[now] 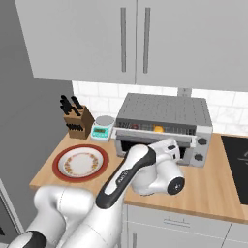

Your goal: Pick up the kebab skewer and baguette bread, and place them inside the toaster oven. Close the toaster oven door and start by setting the timer.

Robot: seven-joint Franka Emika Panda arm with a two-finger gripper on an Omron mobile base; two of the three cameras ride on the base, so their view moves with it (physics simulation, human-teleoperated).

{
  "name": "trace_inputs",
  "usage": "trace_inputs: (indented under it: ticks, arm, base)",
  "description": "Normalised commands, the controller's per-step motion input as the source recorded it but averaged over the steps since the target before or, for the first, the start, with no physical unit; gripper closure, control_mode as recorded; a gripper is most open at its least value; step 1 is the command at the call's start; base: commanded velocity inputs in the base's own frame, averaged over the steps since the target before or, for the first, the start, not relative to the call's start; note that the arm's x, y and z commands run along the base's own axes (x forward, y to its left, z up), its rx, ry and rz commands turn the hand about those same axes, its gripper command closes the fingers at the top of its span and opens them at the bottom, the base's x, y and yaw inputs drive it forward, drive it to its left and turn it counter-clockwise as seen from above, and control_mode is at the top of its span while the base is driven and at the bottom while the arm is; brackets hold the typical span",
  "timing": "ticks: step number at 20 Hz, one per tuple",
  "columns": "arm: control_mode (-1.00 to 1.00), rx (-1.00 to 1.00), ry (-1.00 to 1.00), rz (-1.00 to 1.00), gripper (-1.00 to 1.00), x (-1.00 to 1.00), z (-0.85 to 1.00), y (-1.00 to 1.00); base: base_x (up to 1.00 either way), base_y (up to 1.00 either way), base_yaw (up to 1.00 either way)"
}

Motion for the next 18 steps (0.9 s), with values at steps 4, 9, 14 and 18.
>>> trace_inputs:
  ticks: [4, 9, 14, 18]
  arm:
    - [-1.0, 0.0, -0.11, 0.0, -1.0, 0.79, 0.37, 0.0]
    - [-1.0, 0.0, -0.09, 0.0, -1.0, 0.59, 0.48, 0.0]
    - [-1.0, 0.0, -0.06, 0.0, -1.0, 0.17, 0.12, 0.0]
    - [-1.0, -0.03, -0.08, 0.0, -1.0, 0.02, 0.05, 0.0]
  base:
    - [0.0, 0.0, 0.0]
    - [0.0, 0.0, 0.0]
    - [0.0, 0.0, 0.0]
    - [0.0, 0.0, 0.0]
